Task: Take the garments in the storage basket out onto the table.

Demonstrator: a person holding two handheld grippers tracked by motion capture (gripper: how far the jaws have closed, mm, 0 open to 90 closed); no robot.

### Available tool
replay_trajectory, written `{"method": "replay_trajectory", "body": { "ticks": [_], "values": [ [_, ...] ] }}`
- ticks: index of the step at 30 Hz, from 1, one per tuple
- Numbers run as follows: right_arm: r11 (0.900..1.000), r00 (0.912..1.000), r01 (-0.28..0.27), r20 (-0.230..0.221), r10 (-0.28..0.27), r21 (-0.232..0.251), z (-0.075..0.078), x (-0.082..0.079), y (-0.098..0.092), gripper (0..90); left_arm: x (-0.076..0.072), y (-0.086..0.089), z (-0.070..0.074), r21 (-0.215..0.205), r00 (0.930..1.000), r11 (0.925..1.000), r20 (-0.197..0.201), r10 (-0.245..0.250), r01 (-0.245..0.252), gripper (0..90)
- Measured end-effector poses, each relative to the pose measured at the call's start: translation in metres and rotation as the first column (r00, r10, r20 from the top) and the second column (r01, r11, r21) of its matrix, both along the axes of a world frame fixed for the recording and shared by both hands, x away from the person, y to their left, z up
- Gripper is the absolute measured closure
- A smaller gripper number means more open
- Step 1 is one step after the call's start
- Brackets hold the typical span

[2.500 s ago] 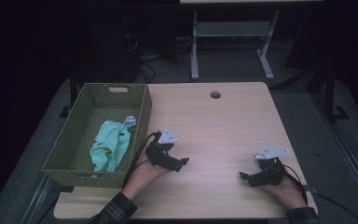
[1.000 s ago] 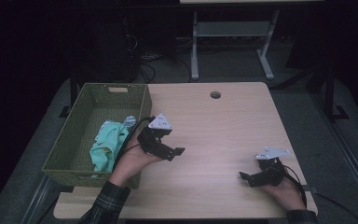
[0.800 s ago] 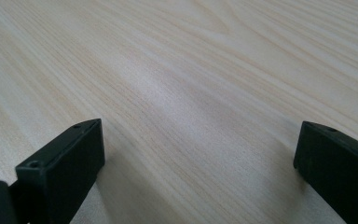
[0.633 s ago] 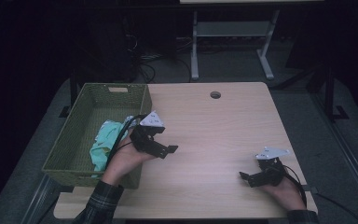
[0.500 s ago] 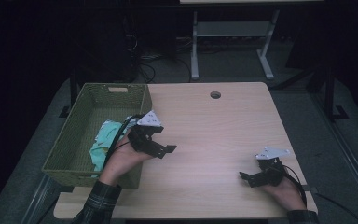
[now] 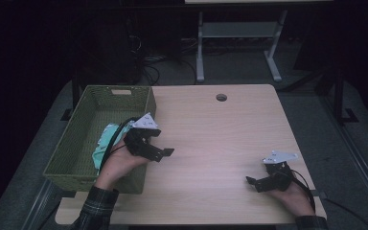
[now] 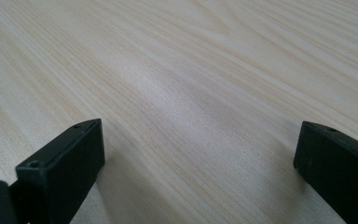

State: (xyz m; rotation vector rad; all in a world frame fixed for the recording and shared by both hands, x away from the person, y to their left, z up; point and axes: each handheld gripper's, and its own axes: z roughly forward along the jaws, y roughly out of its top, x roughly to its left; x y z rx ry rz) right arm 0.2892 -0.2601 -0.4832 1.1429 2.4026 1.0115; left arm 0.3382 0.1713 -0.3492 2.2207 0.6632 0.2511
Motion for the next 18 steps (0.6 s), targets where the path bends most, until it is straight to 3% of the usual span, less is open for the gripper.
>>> {"method": "replay_trajectory", "body": {
  "ticks": [18],
  "values": [
    [1.0,1.0,0.001,-0.002,-0.001,0.001,0.0,0.0,0.0,1.6,0.002,0.022,-0.003,0.006,0.9992,0.9992,-0.003,0.039,-0.039,14.4]
  ]
}}
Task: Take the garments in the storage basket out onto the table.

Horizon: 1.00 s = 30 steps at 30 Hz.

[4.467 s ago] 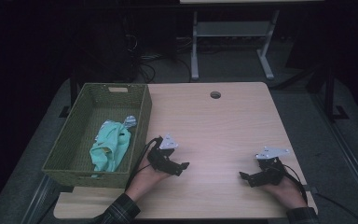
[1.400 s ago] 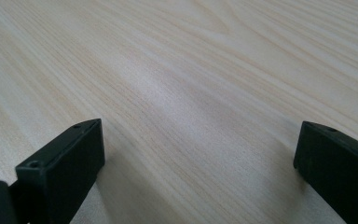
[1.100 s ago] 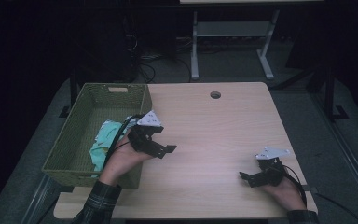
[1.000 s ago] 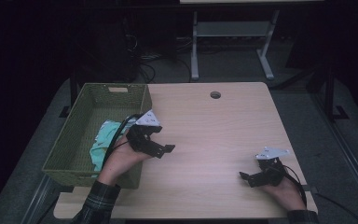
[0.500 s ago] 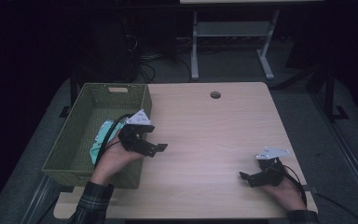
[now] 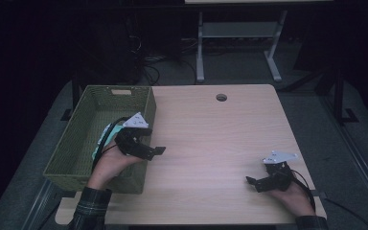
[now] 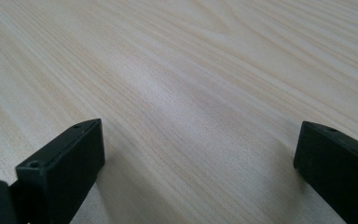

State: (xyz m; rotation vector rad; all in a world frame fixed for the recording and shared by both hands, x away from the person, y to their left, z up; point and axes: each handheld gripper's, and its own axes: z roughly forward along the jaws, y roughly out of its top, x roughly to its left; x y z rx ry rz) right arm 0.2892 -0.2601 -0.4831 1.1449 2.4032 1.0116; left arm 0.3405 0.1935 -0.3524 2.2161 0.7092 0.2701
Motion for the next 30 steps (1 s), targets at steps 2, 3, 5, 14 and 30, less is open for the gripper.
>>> {"method": "replay_trajectory", "body": {
  "ticks": [2,3,5,14,30],
  "values": [
    [1.0,1.0,0.0,0.002,0.0,-0.001,0.0,0.0,0.0,1.6,0.0,0.001,-0.001,0.003,1.0,1.0,-0.002,0.004,-0.004,14.4],
    [1.0,1.0,0.0,0.002,0.0,-0.001,0.0,0.0,0.0,1.6,0.001,0.002,-0.002,0.003,1.0,1.0,-0.005,0.007,-0.007,14.4],
    [1.0,1.0,0.0,0.001,0.0,-0.001,0.0,0.0,0.0,1.6,0.002,0.006,-0.004,0.004,0.9999,0.9999,-0.01,0.013,-0.013,14.3],
    [1.0,1.0,0.0,0.001,0.0,-0.001,0.0,0.0,0.0,1.6,0.004,0.017,-0.006,0.0,0.9992,0.9993,-0.016,0.037,-0.037,14.4],
    [1.0,1.0,0.0,0.0,0.0,0.0,0.0,0.0,0.0,1.6,0.005,0.04,-0.005,-0.022,0.9966,0.9963,0.0,0.083,-0.083,15.8]
  ]
}}
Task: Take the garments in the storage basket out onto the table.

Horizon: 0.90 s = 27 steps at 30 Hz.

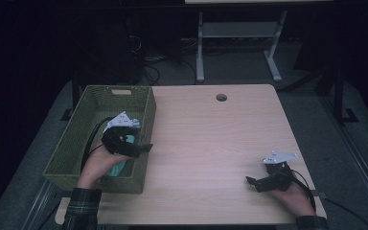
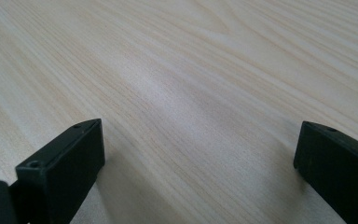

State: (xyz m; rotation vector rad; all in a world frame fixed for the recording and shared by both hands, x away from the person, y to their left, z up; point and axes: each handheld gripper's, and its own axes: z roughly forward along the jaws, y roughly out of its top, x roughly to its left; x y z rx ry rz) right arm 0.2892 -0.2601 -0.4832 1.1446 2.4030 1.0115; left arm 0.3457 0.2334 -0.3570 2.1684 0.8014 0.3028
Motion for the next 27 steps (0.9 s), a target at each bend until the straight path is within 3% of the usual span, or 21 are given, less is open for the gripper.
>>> {"method": "replay_trajectory", "body": {
  "ticks": [14,27],
  "values": [
    [1.0,1.0,0.0,0.001,0.0,0.0,0.0,0.0,0.0,1.6,0.003,0.029,-0.002,-0.013,0.9963,0.9963,0.011,0.085,-0.085,15.8],
    [1.0,1.0,0.0,0.0,0.0,-0.001,0.0,0.0,0.0,1.6,0.011,0.06,-0.012,0.016,0.9885,0.9885,0.022,0.15,-0.15,18.6]
  ]
}}
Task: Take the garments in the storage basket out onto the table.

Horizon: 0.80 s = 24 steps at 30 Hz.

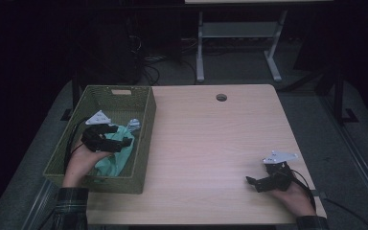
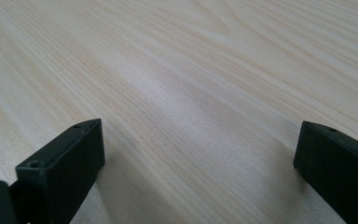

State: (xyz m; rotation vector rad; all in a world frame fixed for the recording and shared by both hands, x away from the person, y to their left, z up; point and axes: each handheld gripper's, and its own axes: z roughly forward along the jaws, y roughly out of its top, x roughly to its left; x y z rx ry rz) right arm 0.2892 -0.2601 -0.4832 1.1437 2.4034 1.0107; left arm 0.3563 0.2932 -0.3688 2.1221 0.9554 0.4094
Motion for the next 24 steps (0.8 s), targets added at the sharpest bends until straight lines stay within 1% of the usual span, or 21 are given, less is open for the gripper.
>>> {"method": "replay_trajectory", "body": {
  "ticks": [2,3,6,7,8,9,11,16,17,18,20,21,22,23,24],
  "values": [
    [1.0,1.0,0.0,0.0,0.0,0.0,0.0,0.0,0.0,1.6,0.001,0.004,-0.003,0.003,1.0,1.0,0.001,0.008,-0.008,18.8],
    [1.0,1.0,0.0,0.0,0.0,0.0,0.0,0.0,0.0,1.6,0.001,0.005,-0.004,0.012,1.0,0.9999,0.002,0.005,-0.005,19.0],
    [1.0,1.0,0.0,0.0,0.0,0.0,0.0,0.0,0.0,1.6,0.002,0.006,-0.006,0.014,0.9999,0.9999,0.007,0.009,-0.009,19.3],
    [1.0,1.0,0.0,0.0,0.0,0.0,0.0,0.0,0.0,1.6,0.003,0.008,-0.007,0.032,0.9999,0.9995,0.011,0.006,-0.006,19.7],
    [1.0,1.0,0.0,0.0,0.0,0.0,0.0,0.0,0.0,1.6,0.003,0.008,-0.007,0.032,0.9999,0.9995,0.011,0.006,-0.006,19.8],
    [1.0,1.0,0.0,0.0,0.0,0.0,0.0,0.0,0.0,1.6,0.003,0.008,-0.009,0.044,0.9999,0.999,0.012,0.006,-0.007,19.8],
    [1.0,1.0,0.0,0.0,0.0,0.0,0.0,0.0,0.0,1.6,0.004,0.01,-0.011,0.055,0.9999,0.9985,0.006,0.008,-0.009,19.8],
    [1.0,1.0,0.0,0.0,0.0,0.0,0.0,0.0,0.0,1.6,0.006,0.014,-0.016,0.047,0.9996,0.9985,0.001,0.027,-0.027,21.0],
    [1.0,1.0,0.0,0.0,0.0,0.0,0.0,0.0,0.0,1.6,0.006,0.014,-0.018,0.039,0.9995,0.9987,-0.001,0.032,-0.032,21.3],
    [1.0,1.0,0.0,0.0,0.0,0.0,0.0,0.0,0.0,1.6,0.007,0.014,-0.02,0.042,0.9994,0.9986,-0.008,0.033,-0.032,21.3],
    [1.0,1.0,0.0,0.001,0.0,0.0,0.0,0.0,0.0,1.6,0.008,0.016,-0.022,0.059,0.9982,0.9968,-0.022,0.055,-0.054,22.0],
    [1.0,1.0,0.0,0.001,0.0,0.0,0.0,0.0,0.0,1.6,0.008,0.016,-0.023,0.054,0.998,0.9969,-0.022,0.058,-0.057,22.4],
    [1.0,1.0,0.0,0.001,0.0,0.0,0.0,0.0,0.0,1.6,0.009,0.016,-0.024,0.063,0.9975,0.9961,-0.028,0.064,-0.063,23.1],
    [1.0,1.0,0.0,0.001,0.0,0.0,0.0,0.0,0.0,1.6,0.009,0.016,-0.024,0.063,0.9975,0.9961,-0.028,0.064,-0.063,23.1],
    [1.0,1.0,0.0,0.001,0.0,0.0,0.0,0.0,0.0,1.5,0.01,0.015,-0.026,0.077,0.9948,0.9936,-0.054,0.087,-0.083,23.3]
  ]
}}
